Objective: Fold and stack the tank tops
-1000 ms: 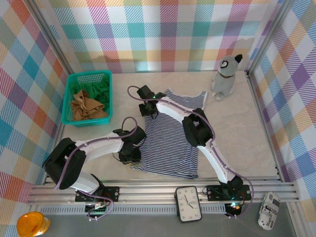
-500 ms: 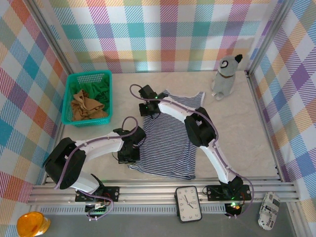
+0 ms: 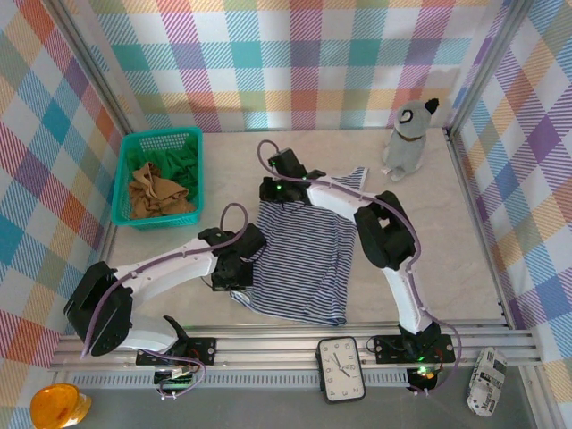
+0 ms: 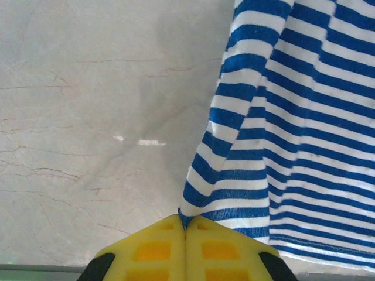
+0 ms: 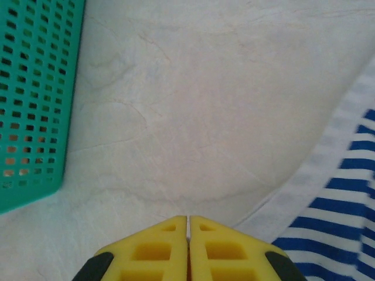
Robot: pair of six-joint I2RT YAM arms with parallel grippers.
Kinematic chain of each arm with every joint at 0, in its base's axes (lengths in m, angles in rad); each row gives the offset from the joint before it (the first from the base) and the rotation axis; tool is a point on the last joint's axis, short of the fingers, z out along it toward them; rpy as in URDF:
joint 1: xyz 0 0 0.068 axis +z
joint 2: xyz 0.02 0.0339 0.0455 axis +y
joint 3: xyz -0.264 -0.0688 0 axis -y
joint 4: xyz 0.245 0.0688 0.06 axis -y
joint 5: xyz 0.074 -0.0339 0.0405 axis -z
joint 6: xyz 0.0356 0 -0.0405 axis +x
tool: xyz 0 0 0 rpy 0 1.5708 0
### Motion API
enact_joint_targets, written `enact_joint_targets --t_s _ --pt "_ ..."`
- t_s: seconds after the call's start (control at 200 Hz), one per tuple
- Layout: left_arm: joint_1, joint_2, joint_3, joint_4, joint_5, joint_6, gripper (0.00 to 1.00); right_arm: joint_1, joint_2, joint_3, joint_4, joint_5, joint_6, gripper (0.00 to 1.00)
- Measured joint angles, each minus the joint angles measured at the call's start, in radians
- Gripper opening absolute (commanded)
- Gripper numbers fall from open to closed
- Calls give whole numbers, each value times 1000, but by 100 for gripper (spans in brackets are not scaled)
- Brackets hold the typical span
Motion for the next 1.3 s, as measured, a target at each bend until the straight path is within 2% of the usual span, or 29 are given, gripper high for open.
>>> enact_joint_targets --t_s 0.345,0.71,1.005,1.3 --pt "-153 137 124 -3 -11 -26 0 -95 -89 -230 142 -48 74 10" --pt "-303 343 251 4 -21 -33 1 -130 -200 -464 259 -74 107 10" --pt "-341 426 253 23 -9 -15 7 -155 -210 -586 315 -79 123 12" --pt "-341 423 236 37 34 43 13 -170 -238 -592 317 -72 119 13"
